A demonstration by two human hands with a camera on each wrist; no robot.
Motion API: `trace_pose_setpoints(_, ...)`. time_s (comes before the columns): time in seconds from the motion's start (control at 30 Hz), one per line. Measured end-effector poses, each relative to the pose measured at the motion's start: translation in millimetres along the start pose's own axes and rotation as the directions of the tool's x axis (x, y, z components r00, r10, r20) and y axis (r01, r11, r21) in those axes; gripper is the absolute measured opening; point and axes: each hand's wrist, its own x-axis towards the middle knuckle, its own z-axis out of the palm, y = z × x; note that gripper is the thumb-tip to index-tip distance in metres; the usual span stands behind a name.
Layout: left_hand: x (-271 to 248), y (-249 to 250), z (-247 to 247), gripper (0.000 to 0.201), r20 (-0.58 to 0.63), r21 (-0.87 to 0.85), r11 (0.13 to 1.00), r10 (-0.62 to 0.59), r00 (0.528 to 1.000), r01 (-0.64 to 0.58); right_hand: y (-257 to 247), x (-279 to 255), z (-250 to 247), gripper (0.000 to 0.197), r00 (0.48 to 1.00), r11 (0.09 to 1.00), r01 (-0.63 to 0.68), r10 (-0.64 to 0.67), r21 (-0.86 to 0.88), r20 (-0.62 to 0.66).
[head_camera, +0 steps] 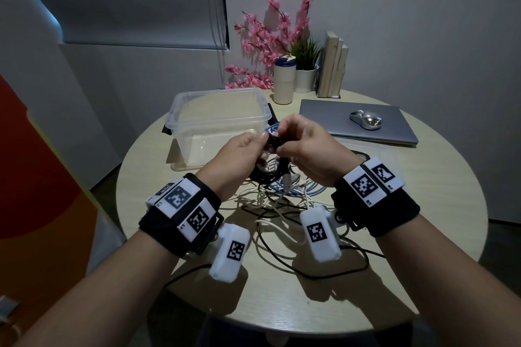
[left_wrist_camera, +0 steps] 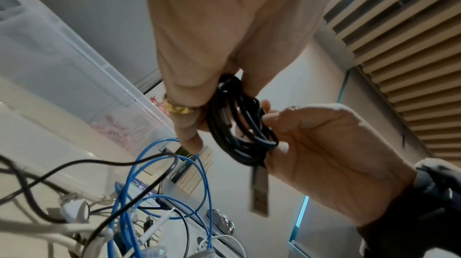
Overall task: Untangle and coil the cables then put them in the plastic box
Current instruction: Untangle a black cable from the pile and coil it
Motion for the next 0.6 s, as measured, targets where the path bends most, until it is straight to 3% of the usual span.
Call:
trace_pose_setpoints(0.1, 0, 2, -4, 0.026, -0.052, -0.255, 0.966, -0.047, 0.998, 0.032, 1, -3, -5, 0.029, 0.994, 0.994, -0.096, 0.098, -0.057, 0.038)
trace_pose_setpoints(0.17, -1, 3, -9, 0.025, -0.063, -0.326, 0.944, -0.076, 0.995, 0.052, 1, -6, -7, 0.022, 0.987, 0.984, -0.138, 0.147, -0.112, 0.073)
trace_pose_setpoints(0.37, -4, 5, -18, 0.034, 0.094, -0.144, 0.976, -0.152, 0.984, 0.165, 1, -5, -7, 0.027, 0.992, 0.957, -0.034, 0.067, -0.289, 0.106)
trace_pose_setpoints(0.6, -6, -3, -19, 0.040, 0.142, -0.107, 0.979, -0.159, 0.977, 0.175, 1, -4, -11, 0.027, 0.997, 0.988, -0.046, 0.054, -0.146, 0.048)
